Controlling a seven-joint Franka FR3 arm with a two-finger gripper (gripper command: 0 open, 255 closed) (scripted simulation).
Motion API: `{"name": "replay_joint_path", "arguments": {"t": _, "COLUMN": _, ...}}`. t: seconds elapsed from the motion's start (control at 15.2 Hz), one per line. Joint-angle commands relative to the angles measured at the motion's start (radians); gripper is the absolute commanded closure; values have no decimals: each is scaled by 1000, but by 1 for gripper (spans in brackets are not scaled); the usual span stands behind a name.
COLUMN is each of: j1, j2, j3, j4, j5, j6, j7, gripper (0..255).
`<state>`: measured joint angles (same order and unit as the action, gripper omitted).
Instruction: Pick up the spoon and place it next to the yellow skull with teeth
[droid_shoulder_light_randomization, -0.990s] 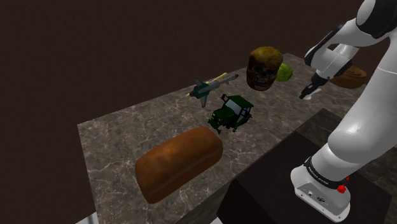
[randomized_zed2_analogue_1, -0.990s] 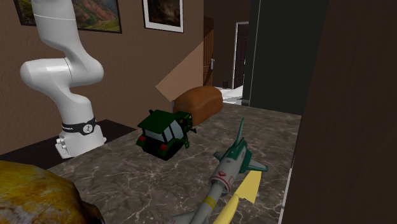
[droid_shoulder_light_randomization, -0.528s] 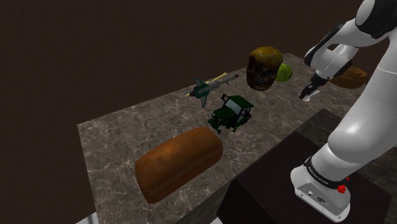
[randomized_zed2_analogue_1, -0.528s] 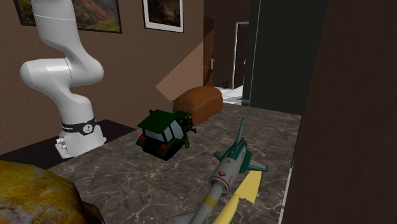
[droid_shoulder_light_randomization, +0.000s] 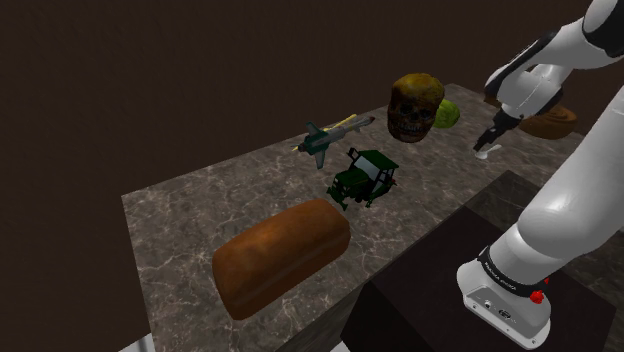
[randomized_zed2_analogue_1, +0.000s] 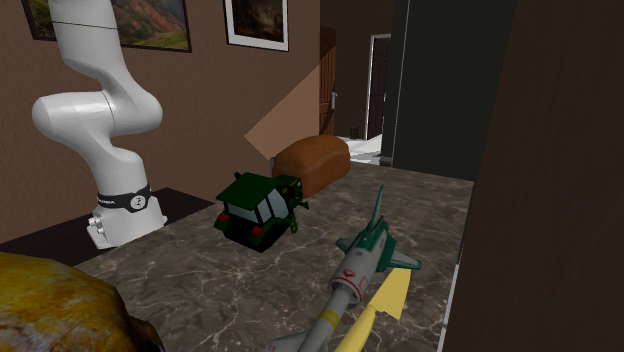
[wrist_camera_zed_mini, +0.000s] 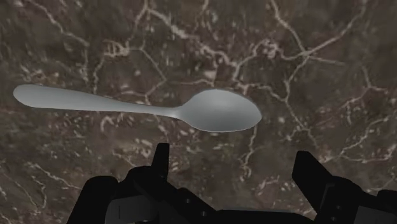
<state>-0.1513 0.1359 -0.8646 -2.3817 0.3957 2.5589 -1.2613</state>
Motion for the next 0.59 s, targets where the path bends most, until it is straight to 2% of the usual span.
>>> {"name": "replay_joint_path", "arguments": {"t": 0.0, "j1": 31, "j2": -75, "j3": -47, "j4": 4, "j5": -128, "j6": -41, "j7": 86, "gripper": 0}}
{"name": "replay_joint_path", "arguments": {"t": 0.53, "j1": 24, "j2": -76, "j3": -41, "j4": 4, "j5": -129, "j6": -41, "j7": 87, "gripper": 0}}
